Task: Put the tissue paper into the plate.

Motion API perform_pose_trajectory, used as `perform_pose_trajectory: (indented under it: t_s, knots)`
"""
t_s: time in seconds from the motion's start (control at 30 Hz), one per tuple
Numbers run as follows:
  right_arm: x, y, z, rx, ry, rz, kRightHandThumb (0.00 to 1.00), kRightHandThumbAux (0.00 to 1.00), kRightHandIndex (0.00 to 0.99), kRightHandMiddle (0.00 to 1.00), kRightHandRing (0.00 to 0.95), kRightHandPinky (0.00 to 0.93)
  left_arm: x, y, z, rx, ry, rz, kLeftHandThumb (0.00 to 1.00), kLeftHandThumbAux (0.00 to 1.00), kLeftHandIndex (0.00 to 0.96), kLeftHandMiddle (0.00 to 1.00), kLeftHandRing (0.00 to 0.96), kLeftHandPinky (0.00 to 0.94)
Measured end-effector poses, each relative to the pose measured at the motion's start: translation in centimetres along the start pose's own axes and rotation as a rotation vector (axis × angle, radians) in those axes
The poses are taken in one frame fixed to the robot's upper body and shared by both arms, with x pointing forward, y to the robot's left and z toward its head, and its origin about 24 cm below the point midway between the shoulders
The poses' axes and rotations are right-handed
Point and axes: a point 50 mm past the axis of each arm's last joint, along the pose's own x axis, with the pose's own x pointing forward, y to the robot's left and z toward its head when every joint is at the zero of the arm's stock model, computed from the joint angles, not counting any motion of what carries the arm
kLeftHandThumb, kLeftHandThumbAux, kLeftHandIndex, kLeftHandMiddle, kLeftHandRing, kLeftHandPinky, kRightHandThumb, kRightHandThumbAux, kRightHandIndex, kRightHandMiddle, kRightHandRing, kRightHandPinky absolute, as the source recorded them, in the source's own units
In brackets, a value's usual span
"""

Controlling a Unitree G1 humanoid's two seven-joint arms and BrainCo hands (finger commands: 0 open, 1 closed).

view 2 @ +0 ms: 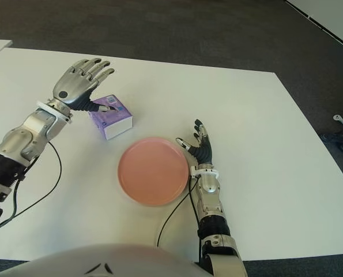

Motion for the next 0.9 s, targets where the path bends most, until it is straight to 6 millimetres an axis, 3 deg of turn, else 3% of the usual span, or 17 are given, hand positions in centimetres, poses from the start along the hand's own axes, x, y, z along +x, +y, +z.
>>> perform_pose_trajectory:
  t_s: [0.4,0.9]
  knots:
    - [0.0,0.0,0.0,-0.001,0.0,0.006,0.0,0.809,0.0,0.0,0.0,0.016,-0.4,-0.9,-0.4,0.03,0.088,-0.071,0.0,0.347,0.0,0.0,0.0,0.0]
    - [0.0,0.0,0.0,-0.002,0.001,0.01,0.0,0.804,0.0,0.0,0.0,0.013,-0.9,-1.7,0.3,-0.039,0.098,-0.281,0.0,0.331,0.0,0.0,0.0,0.0]
